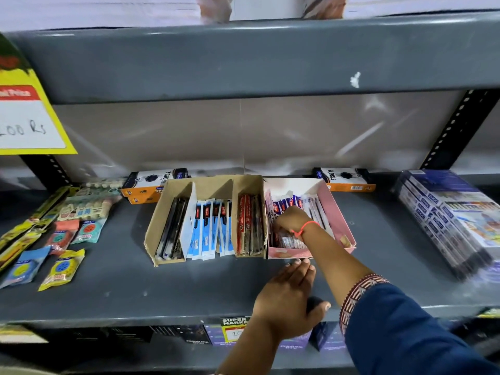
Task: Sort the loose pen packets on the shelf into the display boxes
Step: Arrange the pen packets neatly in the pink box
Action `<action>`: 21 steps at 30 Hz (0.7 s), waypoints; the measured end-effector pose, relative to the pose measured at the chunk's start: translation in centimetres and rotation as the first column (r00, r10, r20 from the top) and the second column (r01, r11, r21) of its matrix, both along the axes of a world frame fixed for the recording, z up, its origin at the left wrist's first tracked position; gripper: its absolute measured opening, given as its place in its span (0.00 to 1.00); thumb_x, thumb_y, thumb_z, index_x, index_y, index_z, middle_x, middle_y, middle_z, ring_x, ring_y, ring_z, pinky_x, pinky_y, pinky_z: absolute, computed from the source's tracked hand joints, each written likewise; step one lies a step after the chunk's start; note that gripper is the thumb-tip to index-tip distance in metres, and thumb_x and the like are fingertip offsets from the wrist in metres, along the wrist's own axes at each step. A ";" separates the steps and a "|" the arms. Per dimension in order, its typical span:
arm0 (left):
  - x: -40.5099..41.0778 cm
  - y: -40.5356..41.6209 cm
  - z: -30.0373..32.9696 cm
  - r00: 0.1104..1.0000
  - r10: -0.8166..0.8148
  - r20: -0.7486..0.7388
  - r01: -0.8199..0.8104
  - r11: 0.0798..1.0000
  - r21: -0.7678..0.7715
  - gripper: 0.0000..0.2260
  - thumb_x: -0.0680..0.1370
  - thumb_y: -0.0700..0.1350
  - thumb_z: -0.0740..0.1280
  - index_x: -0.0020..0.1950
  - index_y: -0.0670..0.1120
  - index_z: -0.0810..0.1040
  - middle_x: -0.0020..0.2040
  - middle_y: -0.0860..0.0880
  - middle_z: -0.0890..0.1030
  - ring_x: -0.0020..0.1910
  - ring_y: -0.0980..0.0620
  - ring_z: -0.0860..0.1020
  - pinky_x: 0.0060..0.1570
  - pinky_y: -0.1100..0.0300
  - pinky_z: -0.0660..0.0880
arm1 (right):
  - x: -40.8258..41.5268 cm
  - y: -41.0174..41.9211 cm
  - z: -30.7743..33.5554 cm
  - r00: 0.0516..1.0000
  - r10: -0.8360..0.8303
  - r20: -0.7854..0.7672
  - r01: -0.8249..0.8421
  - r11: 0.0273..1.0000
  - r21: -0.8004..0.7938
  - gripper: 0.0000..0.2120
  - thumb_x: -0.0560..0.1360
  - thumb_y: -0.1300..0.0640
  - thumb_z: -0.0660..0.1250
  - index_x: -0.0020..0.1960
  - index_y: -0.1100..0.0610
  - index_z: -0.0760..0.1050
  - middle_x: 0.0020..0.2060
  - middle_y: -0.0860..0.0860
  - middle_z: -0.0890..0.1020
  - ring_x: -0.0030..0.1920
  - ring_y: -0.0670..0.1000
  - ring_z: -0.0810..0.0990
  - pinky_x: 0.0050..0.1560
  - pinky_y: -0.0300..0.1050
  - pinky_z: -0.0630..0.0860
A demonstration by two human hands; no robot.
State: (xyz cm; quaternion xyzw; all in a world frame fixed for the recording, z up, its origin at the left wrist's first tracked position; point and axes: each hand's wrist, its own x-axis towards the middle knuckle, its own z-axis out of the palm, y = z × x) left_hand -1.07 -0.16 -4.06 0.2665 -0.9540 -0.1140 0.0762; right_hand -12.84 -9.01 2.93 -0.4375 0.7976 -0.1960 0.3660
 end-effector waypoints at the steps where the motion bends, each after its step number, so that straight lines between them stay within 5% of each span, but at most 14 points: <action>1: 0.0 0.0 0.4 1.000 0.019 0.010 -0.019 1.000 -0.012 0.30 0.77 0.60 0.49 0.67 0.39 0.70 0.68 0.41 0.72 0.67 0.45 0.70 0.64 0.49 0.65 | -0.3 0.0 0.2 0.997 -0.025 0.079 0.025 1.000 -0.006 0.18 0.70 0.66 0.66 0.23 0.60 0.68 0.13 0.49 0.70 0.13 0.44 0.65 0.17 0.33 0.63; 4: -0.1 0.0 0.7 1.000 0.021 -0.002 -0.021 1.000 0.003 0.34 0.78 0.63 0.43 0.73 0.40 0.61 0.74 0.43 0.62 0.73 0.47 0.59 0.69 0.54 0.53 | -1.4 0.3 0.9 0.943 -0.110 0.315 0.112 0.994 0.011 0.16 0.72 0.65 0.67 0.26 0.59 0.69 0.16 0.48 0.70 0.11 0.41 0.62 0.12 0.29 0.57; 7: -0.2 -0.1 0.3 0.999 0.037 0.040 -0.035 0.998 -0.046 0.31 0.78 0.62 0.48 0.68 0.40 0.69 0.69 0.42 0.71 0.68 0.47 0.68 0.66 0.51 0.60 | -2.8 0.3 1.5 0.906 -0.132 0.401 0.134 0.991 0.024 0.13 0.73 0.62 0.66 0.31 0.57 0.71 0.17 0.47 0.70 0.18 0.43 0.64 0.17 0.33 0.58; 10: -0.4 -0.2 0.0 0.999 0.014 0.041 -0.014 1.000 -0.005 0.41 0.71 0.66 0.37 0.75 0.41 0.55 0.76 0.43 0.56 0.74 0.47 0.53 0.68 0.56 0.38 | -4.2 0.4 2.4 0.936 -0.099 0.339 0.130 0.989 -0.071 0.06 0.69 0.61 0.69 0.38 0.63 0.75 0.24 0.50 0.70 0.23 0.46 0.65 0.24 0.34 0.60; 13: -0.3 -0.1 0.7 0.999 -0.004 0.054 0.003 1.000 0.012 0.46 0.65 0.67 0.33 0.76 0.42 0.50 0.77 0.45 0.51 0.75 0.50 0.47 0.69 0.60 0.38 | -6.0 0.4 4.1 1.000 -0.004 -0.001 0.003 0.983 -0.183 0.12 0.71 0.67 0.65 0.54 0.67 0.79 0.36 0.51 0.79 0.32 0.48 0.77 0.25 0.28 0.67; 17: -0.3 0.0 0.7 0.999 0.007 0.044 -0.008 1.000 0.029 0.44 0.66 0.67 0.33 0.76 0.43 0.51 0.77 0.46 0.51 0.75 0.51 0.48 0.69 0.61 0.39 | -8.5 0.1 5.5 0.835 -0.039 -0.548 -0.059 0.985 -0.161 0.16 0.77 0.61 0.55 0.57 0.62 0.77 0.58 0.60 0.80 0.59 0.61 0.76 0.56 0.44 0.73; 21: -0.1 -0.1 0.3 0.994 0.041 0.099 -0.050 0.994 0.095 0.37 0.77 0.62 0.34 0.64 0.46 0.75 0.64 0.49 0.76 0.63 0.53 0.74 0.61 0.59 0.69 | -8.6 -0.3 5.9 0.624 0.068 -0.779 -0.143 0.989 -0.028 0.13 0.74 0.61 0.53 0.50 0.57 0.76 0.53 0.56 0.80 0.61 0.60 0.70 0.64 0.56 0.64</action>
